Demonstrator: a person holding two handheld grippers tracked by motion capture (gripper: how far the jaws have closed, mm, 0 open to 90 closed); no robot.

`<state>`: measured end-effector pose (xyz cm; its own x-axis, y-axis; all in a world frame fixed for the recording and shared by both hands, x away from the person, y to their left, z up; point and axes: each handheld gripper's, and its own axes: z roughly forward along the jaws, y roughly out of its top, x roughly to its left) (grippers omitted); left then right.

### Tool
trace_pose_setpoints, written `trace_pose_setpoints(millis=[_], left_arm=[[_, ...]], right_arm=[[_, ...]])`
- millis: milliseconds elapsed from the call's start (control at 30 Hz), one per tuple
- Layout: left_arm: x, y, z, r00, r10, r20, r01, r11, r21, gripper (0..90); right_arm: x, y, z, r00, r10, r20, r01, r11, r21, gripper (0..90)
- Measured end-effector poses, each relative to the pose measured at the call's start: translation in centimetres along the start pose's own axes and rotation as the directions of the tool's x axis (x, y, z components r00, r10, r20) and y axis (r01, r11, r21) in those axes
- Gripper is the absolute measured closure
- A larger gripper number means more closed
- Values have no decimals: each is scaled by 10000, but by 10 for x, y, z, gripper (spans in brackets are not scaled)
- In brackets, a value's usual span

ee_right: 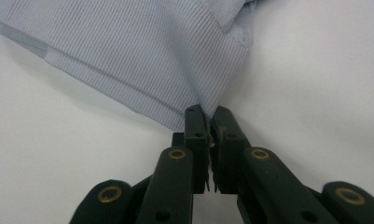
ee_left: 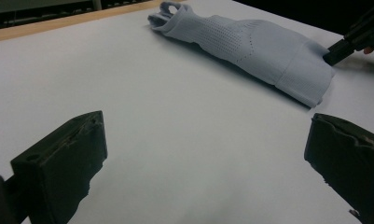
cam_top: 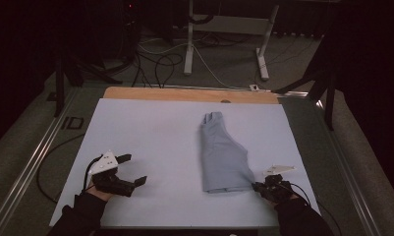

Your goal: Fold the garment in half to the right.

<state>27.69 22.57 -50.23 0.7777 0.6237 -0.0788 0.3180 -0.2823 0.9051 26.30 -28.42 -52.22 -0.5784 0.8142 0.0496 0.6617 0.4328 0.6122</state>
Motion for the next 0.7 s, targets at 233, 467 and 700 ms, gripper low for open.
trace_pose_setpoints(millis=[233, 467, 700], left_arm=[[-1, 1, 0, 10000, 28, 26, -28, 10000, -7, 4], [0, 0, 0, 10000, 2, 24, -2, 10000, -15, 4], [-1, 1, -1, 10000, 81, 43, -81, 10000, -18, 4]], right_arm=[[1, 0, 1, 9999, 57, -90, -58, 10000, -78, 822], [1, 3, -3, 9988, 245, -421, -260, 9990, -358, 603], [3, 15, -15, 9960, 210, -869, -325, 9906, -1331, 323]])
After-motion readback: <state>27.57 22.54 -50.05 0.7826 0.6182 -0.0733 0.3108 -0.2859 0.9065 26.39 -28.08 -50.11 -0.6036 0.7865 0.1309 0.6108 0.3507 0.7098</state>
